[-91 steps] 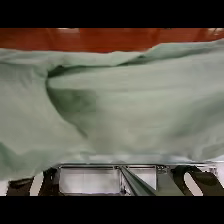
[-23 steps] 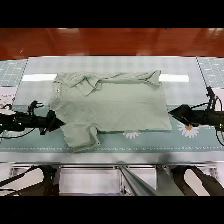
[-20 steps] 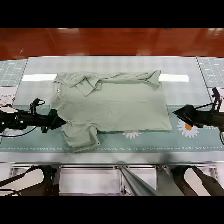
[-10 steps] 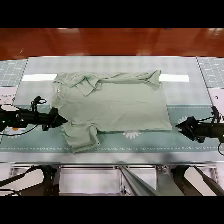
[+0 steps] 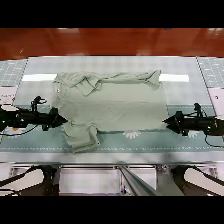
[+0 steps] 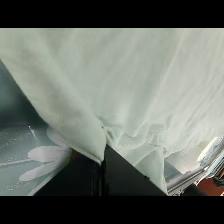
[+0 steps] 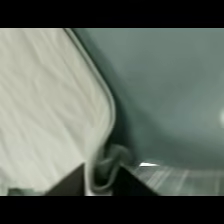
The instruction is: Fold the shirts.
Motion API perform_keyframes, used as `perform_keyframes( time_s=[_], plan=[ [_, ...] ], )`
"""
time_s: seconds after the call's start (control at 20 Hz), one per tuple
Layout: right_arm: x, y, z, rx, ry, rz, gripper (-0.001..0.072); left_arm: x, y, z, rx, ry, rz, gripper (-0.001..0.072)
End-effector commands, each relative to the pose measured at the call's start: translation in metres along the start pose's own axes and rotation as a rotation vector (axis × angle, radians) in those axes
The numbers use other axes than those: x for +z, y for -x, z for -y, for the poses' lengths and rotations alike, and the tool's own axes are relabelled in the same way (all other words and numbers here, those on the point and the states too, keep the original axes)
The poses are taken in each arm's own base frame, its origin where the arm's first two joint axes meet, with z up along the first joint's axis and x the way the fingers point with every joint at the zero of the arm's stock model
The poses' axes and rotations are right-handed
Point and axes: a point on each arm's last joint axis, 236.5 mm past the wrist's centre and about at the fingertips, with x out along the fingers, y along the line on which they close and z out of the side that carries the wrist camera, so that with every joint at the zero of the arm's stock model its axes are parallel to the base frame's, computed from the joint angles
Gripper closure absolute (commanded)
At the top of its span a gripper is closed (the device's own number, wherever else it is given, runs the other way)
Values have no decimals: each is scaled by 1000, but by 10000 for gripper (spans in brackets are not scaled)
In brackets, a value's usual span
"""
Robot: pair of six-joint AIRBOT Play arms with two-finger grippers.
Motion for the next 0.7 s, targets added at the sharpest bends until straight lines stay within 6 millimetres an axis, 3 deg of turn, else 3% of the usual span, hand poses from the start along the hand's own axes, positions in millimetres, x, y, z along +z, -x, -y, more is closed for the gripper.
perform_keyframes(
  time_s=[0.0, 0.1, 0.15, 0.25, 0.35, 0.45, 0.55, 0.65],
  plan=[
    [20, -11, -44, 38, 125, 39, 679, 2, 0, 0, 2, -9, 8, 691],
    [27, 2, -83, 74, 241, 25, 680, 9, 7, 8, -9, -35, 18, 691],
    [34, 18, -109, 101, 310, 33, 680, 17, 16, 21, -32, -68, 31, 691],
    [54, 67, -169, 132, 451, 136, 680, 41, 50, 76, -131, -170, 113, 691],
    [67, 139, -239, 156, 635, 333, 680, 66, 109, 150, -227, -327, 285, 692],
    [52, 211, -304, 187, 834, 519, 680, 74, 176, 218, -254, -525, 471, 692],
    [23, 278, -355, 211, 982, 688, 680, 55, 245, 283, -264, -724, 638, 692],
    [-10, 338, -388, 195, 1089, 854, 680, 22, 307, 335, -272, -888, 803, 692]
  ],
)
